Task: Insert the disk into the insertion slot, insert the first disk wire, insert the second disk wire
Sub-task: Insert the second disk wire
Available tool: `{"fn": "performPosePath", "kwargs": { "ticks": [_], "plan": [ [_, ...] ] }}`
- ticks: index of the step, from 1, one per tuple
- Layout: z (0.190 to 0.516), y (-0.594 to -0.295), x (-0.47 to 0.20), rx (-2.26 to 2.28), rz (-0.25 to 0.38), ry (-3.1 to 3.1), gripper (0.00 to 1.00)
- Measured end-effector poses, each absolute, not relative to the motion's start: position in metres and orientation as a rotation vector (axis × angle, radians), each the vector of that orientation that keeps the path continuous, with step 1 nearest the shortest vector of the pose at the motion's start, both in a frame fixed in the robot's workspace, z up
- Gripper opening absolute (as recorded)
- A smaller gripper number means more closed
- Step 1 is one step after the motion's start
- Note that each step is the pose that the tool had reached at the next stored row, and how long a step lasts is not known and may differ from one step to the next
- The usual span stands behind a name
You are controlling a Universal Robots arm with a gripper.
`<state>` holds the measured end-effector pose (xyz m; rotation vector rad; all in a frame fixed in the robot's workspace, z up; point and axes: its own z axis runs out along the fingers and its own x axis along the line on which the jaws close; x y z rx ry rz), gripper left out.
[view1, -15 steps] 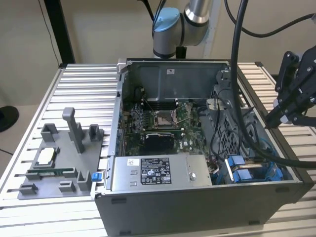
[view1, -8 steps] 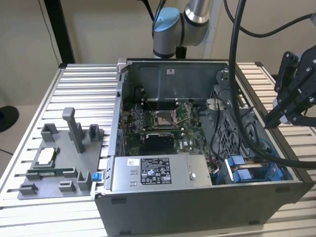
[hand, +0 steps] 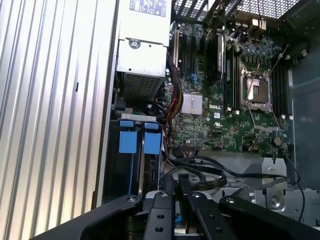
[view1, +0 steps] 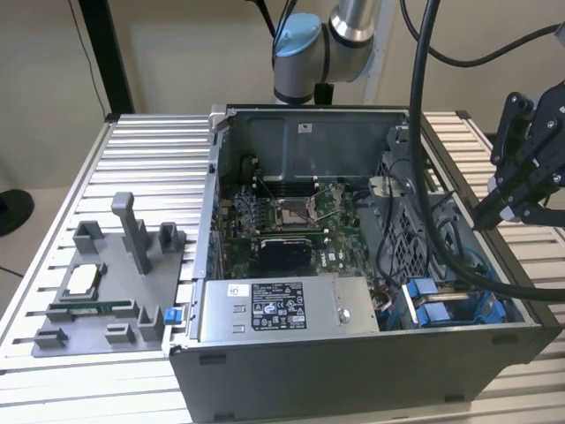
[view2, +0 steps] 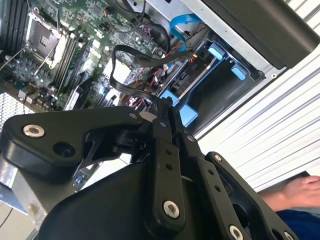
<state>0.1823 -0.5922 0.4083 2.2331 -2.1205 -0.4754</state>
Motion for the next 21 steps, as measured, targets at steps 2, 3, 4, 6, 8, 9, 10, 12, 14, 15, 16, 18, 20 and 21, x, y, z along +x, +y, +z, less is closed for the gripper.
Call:
{"fn": "performPosePath", "kwargs": {
  "ticks": [2, 3, 4, 6, 8, 9, 10, 12, 14, 15, 16, 18, 20, 21],
  "plan": [
    [0.407, -0.592, 0.181, 2.231, -0.459, -2.12, 0.0],
    [0.407, -0.592, 0.18, 2.233, -0.45, -2.122, 0.0],
    [0.406, -0.592, 0.178, 2.236, -0.441, -2.124, 0.0],
    [0.404, -0.592, 0.173, 2.243, -0.425, -2.129, 0.0],
    [0.402, -0.592, 0.167, 2.25, -0.41, -2.134, 0.0],
    [0.401, -0.592, 0.164, 2.255, -0.402, -2.137, 0.0],
    [0.4, -0.592, 0.161, 2.259, -0.394, -2.14, 0.0],
    [0.399, -0.592, 0.157, 2.266, -0.377, -2.148, 0.0],
    [0.397, -0.592, 0.155, 2.27, -0.36, -2.158, 0.0],
    [0.396, -0.592, 0.154, 2.27, -0.354, -2.163, 0.0],
    [0.395, -0.592, 0.154, 2.271, -0.349, -2.167, 0.0],
    [0.393, -0.591, 0.154, 2.271, -0.341, -2.175, 0.0],
    [0.391, -0.591, 0.154, 2.269, -0.337, -2.182, 0.0],
    [0.39, -0.591, 0.154, 2.268, -0.336, -2.184, 0.0]
  ]
}}
